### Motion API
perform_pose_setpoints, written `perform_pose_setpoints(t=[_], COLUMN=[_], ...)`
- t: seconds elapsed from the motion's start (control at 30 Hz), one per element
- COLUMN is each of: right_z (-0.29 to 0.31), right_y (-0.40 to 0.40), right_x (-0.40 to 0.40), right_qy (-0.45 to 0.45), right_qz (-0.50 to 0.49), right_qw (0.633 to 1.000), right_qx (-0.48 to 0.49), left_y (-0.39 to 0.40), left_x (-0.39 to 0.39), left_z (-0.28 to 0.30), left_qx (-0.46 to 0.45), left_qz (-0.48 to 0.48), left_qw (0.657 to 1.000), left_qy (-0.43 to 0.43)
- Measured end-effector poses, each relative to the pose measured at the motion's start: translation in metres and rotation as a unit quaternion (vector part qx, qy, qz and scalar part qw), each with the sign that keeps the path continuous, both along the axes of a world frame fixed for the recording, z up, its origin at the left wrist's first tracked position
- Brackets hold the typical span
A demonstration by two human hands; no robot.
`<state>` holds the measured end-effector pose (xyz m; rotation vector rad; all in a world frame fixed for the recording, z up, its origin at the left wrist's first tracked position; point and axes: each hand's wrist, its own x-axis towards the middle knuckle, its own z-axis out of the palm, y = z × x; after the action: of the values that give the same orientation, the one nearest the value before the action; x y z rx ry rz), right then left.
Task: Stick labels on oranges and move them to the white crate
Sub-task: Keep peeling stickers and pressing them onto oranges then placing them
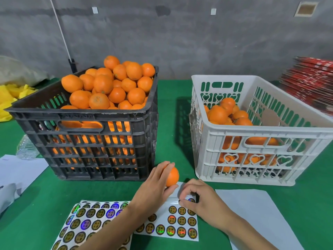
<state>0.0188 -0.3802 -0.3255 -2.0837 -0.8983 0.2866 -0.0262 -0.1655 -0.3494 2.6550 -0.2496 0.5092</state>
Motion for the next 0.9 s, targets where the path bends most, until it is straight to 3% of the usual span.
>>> perform_pose_setpoints(t=[0.13,0.23,0.4,0.53,0.6,0.73,0.83,0.9], right_z=[0.011,0.035,0.084,0.120,0.139,0.171,0.189,0.197], right_y=[0.001,0.008,0.029,0.039,0.038,0.032,0.029,0.027], right_x=[-0.009,-0.010,-0.004,-0.005,-0.006,-0.005,-0.004,-0.002], right_qy=[0.042,0.112,0.042,0.016,0.022,0.116,0.214,0.225], right_qz=[-0.013,-0.065,-0.145,-0.182,-0.164,-0.112,-0.051,-0.034], right_qw=[0.999,0.974,0.947,0.931,0.927,0.924,0.912,0.897], right_qx=[0.032,0.186,0.282,0.315,0.335,0.348,0.345,0.378], left_y=[0.000,0.000,-0.016,-0.024,-0.025,-0.023,-0.019,-0.018], left_x=[0.000,0.002,0.004,0.002,0.001,0.007,0.014,0.021], left_z=[-0.002,0.006,0.057,0.107,0.127,0.154,0.174,0.188], left_qx=[-0.003,-0.036,-0.169,-0.209,-0.202,-0.198,-0.188,-0.168], left_qz=[0.005,0.000,0.000,-0.007,-0.016,-0.060,-0.105,-0.113], left_qw=[1.000,0.999,0.985,0.972,0.967,0.953,0.950,0.958], left_qy=[0.020,0.036,-0.028,-0.106,-0.153,-0.222,-0.225,-0.205])
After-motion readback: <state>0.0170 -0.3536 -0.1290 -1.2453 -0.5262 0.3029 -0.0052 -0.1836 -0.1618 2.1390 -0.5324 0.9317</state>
